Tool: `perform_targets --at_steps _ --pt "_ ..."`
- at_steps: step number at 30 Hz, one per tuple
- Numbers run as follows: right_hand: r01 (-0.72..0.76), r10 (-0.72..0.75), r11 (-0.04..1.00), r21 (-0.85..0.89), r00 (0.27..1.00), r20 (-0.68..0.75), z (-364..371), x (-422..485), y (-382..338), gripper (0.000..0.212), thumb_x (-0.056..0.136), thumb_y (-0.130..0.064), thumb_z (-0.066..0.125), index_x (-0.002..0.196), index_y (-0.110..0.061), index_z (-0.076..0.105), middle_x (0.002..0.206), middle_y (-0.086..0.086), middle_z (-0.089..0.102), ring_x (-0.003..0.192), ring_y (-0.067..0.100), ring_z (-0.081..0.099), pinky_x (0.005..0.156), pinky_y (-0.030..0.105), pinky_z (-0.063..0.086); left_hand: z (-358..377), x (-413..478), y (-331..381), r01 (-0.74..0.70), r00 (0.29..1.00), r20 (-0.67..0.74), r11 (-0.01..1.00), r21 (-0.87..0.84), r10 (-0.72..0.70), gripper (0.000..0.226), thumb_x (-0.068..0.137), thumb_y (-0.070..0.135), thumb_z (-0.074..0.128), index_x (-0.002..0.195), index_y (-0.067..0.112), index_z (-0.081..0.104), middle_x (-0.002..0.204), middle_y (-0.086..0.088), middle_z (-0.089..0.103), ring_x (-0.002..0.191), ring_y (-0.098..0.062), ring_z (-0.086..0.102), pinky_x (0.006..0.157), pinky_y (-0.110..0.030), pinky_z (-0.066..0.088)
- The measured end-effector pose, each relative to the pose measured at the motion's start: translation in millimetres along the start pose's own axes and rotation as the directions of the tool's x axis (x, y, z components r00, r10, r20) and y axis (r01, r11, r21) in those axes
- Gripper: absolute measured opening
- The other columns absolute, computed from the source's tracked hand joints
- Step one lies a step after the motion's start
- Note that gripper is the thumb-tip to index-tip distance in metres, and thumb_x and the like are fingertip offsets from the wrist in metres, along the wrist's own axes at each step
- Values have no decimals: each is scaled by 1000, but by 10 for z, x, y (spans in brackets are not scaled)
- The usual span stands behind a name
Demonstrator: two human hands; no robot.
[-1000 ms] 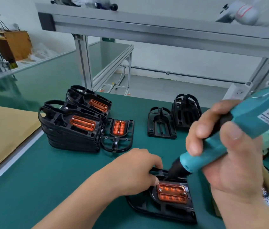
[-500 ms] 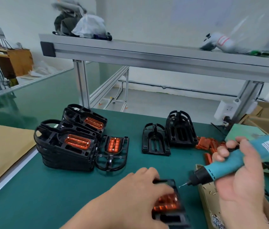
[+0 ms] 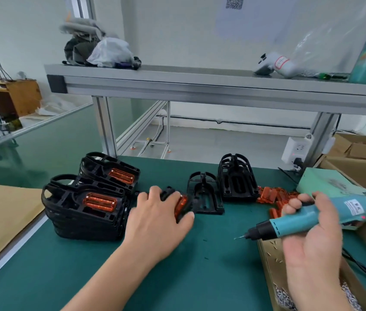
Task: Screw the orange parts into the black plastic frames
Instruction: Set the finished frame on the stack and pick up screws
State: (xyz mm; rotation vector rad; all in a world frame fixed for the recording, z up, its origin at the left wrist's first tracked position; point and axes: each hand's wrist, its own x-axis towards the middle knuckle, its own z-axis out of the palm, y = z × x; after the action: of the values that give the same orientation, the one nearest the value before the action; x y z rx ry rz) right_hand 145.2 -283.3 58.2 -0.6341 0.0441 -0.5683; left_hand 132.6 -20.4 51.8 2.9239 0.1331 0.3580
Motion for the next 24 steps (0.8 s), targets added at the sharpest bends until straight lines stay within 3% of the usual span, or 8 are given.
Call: perform_targets --at_steps 4,10,15,21,24 --pt "-41 42 999 -29 999 19 5 13 35 11 103 -21 66 107 -18 57 84 -1 62 70 14 59 65 25 54 26 218 -45 85 996 -4 984 157 -85 76 89 75 19 149 33 42 138 -10 44 117 -34 47 93 -45 46" --pt "-62 65 997 -45 995 77 -18 26 36 8 103 -20 65 105 -20 58 86 -1 62 70 13 59 64 24 53 144 454 -40 147 987 29 954 262 -160 60 97 63 29 134 21 51 134 -14 46 119 -34 42 97 -47 38" --pt "-72 77 996 -61 992 95 -8 20 22 4 105 -20 62 101 -20 61 85 -1 62 68 13 58 63 24 52 171 556 -14 141 989 3 958 250 -147 45 99 50 39 123 16 56 132 -11 42 120 -31 37 97 -45 34" --pt "-85 92 994 -62 989 114 3 17 -14 9 106 -17 58 98 -21 60 85 -1 60 68 14 57 62 23 52 164 593 -15 153 982 76 962 226 -174 68 94 58 30 126 7 61 135 -12 41 125 -32 35 104 -47 33" --pt "-90 96 994 -56 989 111 13 19 -25 11 106 -16 56 97 -20 61 84 -1 60 67 14 57 61 23 52 147 614 -17 83 988 113 979 187 -106 68 93 62 33 144 20 49 154 -13 30 141 -35 26 115 -53 25"
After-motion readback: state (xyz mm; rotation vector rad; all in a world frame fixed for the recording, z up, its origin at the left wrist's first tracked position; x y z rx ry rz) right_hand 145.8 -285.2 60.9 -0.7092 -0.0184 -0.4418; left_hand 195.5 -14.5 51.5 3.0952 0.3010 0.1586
